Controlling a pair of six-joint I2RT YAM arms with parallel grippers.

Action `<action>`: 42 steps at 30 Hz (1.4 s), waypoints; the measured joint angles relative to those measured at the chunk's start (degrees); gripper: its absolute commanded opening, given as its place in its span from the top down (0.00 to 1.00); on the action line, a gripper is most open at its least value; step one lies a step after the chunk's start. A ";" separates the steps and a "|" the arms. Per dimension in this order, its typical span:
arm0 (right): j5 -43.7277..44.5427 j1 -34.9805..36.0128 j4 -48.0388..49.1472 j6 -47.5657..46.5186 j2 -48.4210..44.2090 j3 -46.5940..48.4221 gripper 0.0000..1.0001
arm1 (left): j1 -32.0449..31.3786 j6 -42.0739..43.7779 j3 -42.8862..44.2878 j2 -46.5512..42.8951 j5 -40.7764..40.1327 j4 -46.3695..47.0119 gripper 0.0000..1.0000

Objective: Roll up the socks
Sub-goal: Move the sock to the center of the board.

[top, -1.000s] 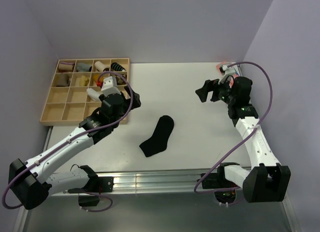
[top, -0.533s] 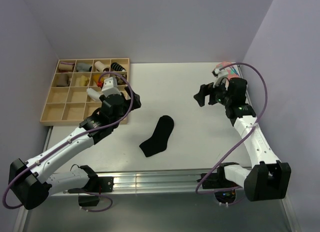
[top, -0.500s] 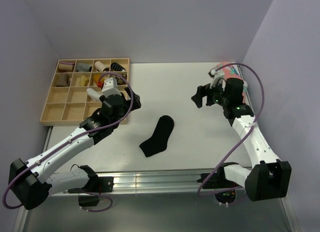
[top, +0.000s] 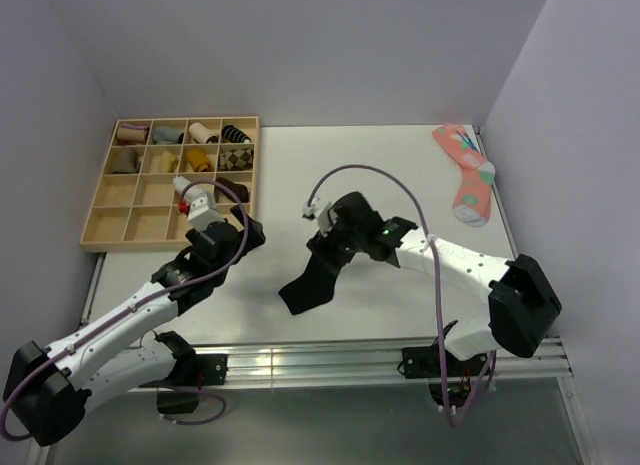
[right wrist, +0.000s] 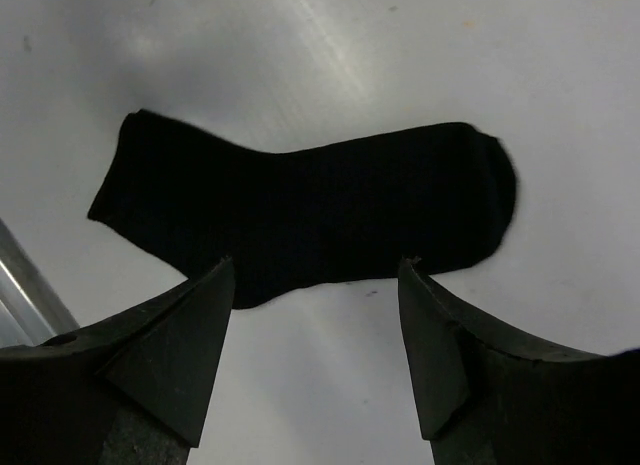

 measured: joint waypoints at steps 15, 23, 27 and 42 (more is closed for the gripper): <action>8.66 18.01 -0.70 7.43 10.88 2.23 0.41 | 4.20 -6.56 -2.80 -8.55 -3.72 -6.43 0.01; 11.43 23.80 -0.92 9.42 16.81 6.54 0.52 | 7.10 -6.75 -2.80 -9.31 -3.67 -7.74 0.01; 13.16 26.43 -0.94 10.14 20.17 8.48 0.55 | 8.28 -6.73 -2.80 -10.05 -3.63 -8.17 0.00; 15.08 27.80 -1.88 9.07 25.42 10.73 0.60 | 10.88 -6.08 -2.80 -10.40 -2.10 -8.26 0.01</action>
